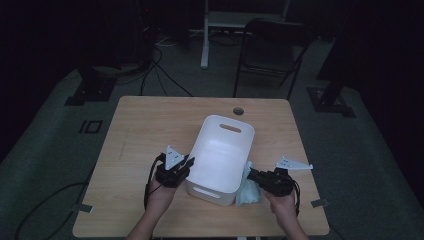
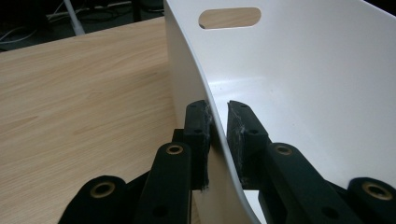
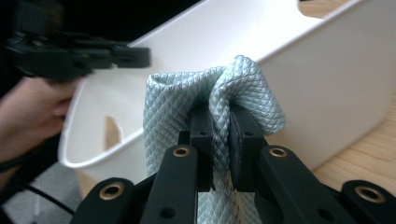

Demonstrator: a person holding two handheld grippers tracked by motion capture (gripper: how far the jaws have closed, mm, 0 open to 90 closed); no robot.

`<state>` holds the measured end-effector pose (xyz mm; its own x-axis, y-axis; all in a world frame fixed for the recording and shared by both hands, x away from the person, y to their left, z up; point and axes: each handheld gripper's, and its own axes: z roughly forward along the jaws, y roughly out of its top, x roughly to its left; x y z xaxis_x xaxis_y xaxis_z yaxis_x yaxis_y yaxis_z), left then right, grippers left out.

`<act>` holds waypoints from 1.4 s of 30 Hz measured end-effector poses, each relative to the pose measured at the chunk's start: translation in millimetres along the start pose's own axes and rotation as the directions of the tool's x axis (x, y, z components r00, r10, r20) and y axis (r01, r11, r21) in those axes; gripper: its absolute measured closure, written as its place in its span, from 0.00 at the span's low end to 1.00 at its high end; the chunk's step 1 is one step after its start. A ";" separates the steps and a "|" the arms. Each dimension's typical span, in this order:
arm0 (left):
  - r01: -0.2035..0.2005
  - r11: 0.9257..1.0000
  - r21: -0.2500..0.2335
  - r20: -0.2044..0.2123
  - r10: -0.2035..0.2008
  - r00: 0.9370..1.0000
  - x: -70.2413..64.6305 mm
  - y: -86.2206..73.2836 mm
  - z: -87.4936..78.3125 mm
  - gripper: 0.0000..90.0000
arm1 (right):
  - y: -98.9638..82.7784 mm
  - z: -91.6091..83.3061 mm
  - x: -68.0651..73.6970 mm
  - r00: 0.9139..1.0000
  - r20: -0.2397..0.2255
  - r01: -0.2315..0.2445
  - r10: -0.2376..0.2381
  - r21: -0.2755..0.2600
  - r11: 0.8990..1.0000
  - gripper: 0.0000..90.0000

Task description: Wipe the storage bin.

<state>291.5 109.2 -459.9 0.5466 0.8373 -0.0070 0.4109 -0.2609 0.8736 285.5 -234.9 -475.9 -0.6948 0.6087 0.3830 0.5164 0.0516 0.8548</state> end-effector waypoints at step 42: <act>-0.003 1.000 -0.006 0.014 0.003 1.000 1.6 0.3 1.3 0.87 | 17.3 18.5 -38.7 0.995 0.094 -0.018 0.018 -0.005 1.000 0.91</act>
<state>293.5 109.9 -460.3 0.5583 0.8295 -0.0112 0.4046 -0.2605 0.8766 330.5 -242.9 -482.5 -0.6353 0.6810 0.3642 0.5266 0.0371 0.8493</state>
